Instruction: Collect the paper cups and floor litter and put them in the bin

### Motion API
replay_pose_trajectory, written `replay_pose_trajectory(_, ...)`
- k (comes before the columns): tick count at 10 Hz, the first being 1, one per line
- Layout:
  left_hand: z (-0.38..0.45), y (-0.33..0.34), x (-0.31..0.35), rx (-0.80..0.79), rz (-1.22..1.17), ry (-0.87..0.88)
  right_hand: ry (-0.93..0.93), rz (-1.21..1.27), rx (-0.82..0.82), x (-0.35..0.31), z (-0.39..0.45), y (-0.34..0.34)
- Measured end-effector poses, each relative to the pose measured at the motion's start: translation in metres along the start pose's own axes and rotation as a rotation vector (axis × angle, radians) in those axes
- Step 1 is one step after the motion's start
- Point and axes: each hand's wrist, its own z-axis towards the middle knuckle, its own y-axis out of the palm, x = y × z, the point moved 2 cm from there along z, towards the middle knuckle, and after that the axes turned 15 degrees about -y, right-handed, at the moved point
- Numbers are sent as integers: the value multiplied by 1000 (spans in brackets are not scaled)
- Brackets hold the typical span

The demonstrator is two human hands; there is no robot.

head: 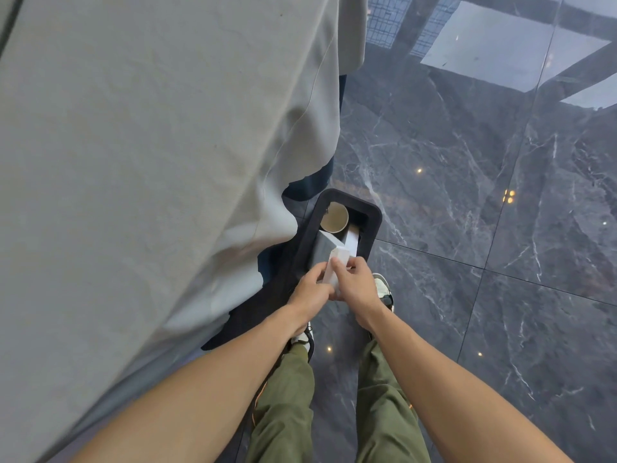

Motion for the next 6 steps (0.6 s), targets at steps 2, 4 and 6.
replay_pose_trajectory(2,-2,6,6,-58,-156,9,-70,-242,-22,-18,5,-6)
replay_pose_trajectory(4,-7,-10,13,50,-178,-29,-40,-265,-73,-25,13,0)
replay_pose_trajectory(6,-28,-22,10,180,0,20,-90,-422,-184,-27,-10,-7)
